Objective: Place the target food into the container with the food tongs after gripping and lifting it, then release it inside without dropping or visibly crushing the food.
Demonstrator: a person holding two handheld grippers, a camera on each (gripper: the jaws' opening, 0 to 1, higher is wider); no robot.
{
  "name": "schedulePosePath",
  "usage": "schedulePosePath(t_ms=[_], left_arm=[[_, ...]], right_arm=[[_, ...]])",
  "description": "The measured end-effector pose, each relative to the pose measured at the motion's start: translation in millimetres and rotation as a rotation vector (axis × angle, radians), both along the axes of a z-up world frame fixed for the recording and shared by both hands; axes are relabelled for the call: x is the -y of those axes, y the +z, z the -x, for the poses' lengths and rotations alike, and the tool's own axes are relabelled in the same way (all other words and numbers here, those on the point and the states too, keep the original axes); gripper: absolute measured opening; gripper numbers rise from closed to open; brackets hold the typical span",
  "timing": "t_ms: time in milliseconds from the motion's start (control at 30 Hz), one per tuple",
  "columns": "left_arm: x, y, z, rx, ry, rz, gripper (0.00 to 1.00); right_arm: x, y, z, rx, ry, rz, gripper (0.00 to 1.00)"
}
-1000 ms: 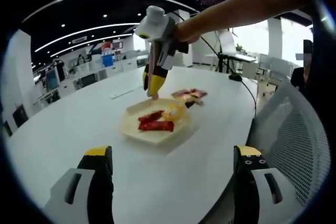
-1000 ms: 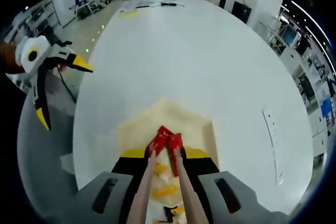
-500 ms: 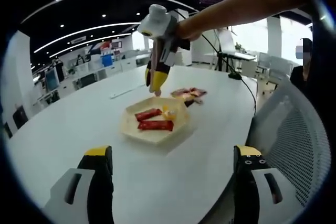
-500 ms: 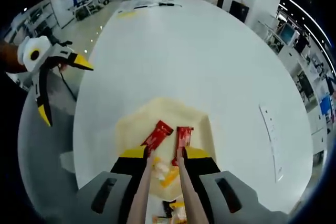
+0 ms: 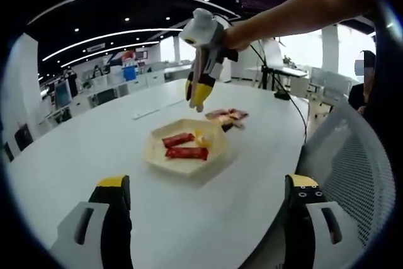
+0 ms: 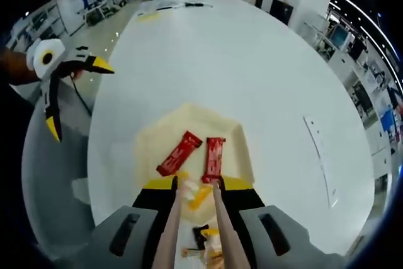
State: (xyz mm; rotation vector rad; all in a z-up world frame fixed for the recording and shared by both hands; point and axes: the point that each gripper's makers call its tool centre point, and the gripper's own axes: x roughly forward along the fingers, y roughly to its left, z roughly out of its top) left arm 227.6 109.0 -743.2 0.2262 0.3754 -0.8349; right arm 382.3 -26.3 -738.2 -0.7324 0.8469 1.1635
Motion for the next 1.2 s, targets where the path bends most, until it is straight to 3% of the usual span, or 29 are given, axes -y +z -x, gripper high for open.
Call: schedulePosePath(t_ms=[267,1200], left_arm=[[0.2,3.1,-0.3,-0.007,0.006,0.033,0.99],[3.2,-3.8,2.5,-0.025,-0.012,0.004,0.99]], right_arm=[[11.3,2.6,2.7,0.007,-0.011,-0.003,0.26],[68.9,0.8,9.3,0.005,-0.066,-0.013,0.27]])
